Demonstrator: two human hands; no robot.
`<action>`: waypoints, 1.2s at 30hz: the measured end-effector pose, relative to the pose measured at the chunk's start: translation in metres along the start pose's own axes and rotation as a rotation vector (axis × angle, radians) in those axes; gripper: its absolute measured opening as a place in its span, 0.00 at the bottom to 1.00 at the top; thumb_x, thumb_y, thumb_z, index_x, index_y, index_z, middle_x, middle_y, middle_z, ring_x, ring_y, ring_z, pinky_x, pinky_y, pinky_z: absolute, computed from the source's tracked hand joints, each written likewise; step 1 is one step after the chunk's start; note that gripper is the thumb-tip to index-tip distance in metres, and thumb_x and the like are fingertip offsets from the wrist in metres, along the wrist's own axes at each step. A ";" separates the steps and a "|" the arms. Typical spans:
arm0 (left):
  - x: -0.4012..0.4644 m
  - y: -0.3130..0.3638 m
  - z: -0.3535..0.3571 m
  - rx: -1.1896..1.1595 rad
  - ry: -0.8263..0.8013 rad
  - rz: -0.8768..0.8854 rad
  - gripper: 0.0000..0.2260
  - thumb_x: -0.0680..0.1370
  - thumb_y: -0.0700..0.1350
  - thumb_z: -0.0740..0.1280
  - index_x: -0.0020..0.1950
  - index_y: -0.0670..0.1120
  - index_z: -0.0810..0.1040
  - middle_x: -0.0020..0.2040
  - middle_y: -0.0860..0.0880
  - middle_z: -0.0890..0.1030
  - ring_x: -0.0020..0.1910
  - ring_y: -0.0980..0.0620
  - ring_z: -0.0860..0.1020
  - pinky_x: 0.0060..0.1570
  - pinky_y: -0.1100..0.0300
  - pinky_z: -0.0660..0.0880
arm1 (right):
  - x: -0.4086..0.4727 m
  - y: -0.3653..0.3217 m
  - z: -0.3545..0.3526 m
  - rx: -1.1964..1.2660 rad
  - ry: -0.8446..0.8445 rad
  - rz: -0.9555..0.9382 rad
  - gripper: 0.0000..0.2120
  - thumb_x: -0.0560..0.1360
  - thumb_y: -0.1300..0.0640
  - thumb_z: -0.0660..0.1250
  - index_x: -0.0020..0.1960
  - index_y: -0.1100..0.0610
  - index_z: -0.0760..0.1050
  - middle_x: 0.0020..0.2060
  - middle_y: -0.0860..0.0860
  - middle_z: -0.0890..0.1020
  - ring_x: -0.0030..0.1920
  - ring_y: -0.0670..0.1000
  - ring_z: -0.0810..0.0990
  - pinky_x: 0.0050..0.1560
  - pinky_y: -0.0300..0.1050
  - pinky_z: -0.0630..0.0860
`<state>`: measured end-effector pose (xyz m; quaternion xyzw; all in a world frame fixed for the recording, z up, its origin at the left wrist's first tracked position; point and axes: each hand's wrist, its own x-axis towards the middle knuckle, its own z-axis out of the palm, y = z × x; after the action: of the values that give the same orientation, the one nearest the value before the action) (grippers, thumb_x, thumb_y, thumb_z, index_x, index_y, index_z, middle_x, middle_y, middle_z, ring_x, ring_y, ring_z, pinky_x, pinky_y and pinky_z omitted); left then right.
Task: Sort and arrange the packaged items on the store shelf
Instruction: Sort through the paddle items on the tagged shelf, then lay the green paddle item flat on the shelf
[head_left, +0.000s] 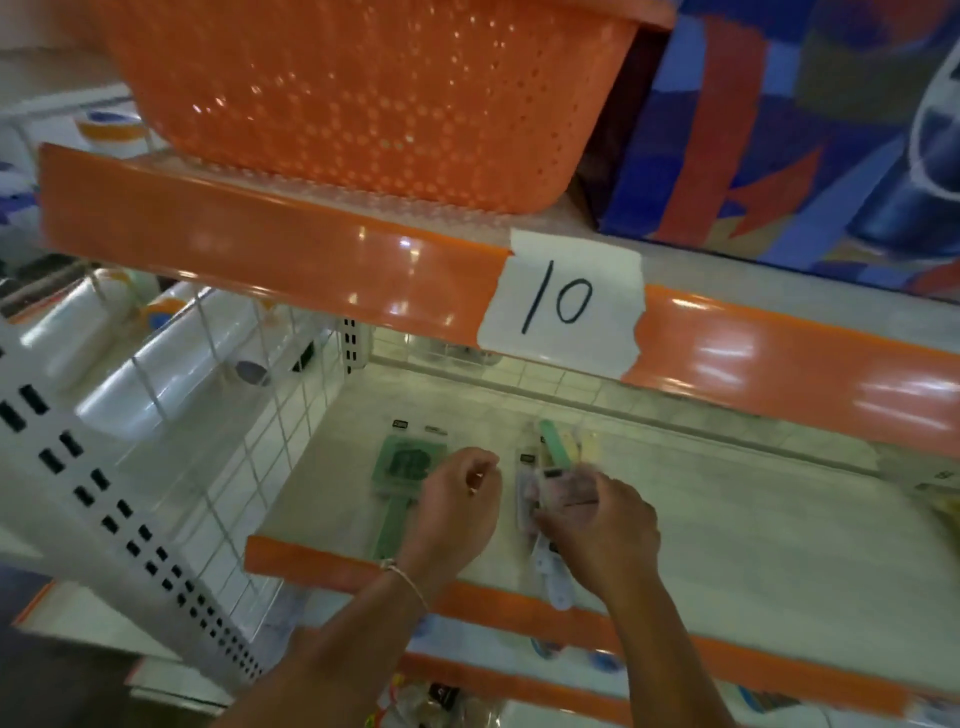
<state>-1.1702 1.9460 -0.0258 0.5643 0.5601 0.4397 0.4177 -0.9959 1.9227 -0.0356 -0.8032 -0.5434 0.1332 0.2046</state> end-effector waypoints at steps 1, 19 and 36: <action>-0.002 0.002 0.005 0.021 -0.019 0.003 0.05 0.79 0.41 0.64 0.46 0.47 0.79 0.36 0.55 0.76 0.32 0.65 0.73 0.32 0.73 0.67 | -0.001 0.003 0.000 -0.024 -0.019 -0.004 0.39 0.57 0.26 0.64 0.63 0.44 0.74 0.60 0.46 0.79 0.60 0.54 0.77 0.60 0.52 0.76; -0.019 0.000 0.018 0.846 -0.137 0.561 0.22 0.77 0.47 0.63 0.71 0.51 0.69 0.69 0.46 0.71 0.66 0.44 0.68 0.59 0.48 0.72 | -0.020 0.015 -0.012 0.326 0.131 -0.266 0.36 0.58 0.36 0.69 0.62 0.52 0.79 0.56 0.51 0.82 0.58 0.54 0.80 0.59 0.54 0.75; -0.016 -0.011 -0.049 0.659 -0.018 0.695 0.19 0.74 0.37 0.61 0.62 0.46 0.80 0.64 0.48 0.78 0.61 0.50 0.77 0.60 0.58 0.75 | -0.044 -0.015 -0.015 0.754 -0.072 -0.160 0.09 0.81 0.58 0.62 0.49 0.46 0.79 0.48 0.41 0.82 0.48 0.32 0.78 0.47 0.27 0.74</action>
<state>-1.2198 1.9291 -0.0238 0.8244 0.4440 0.3476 0.0498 -1.0187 1.8843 -0.0158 -0.6215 -0.5242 0.3351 0.4761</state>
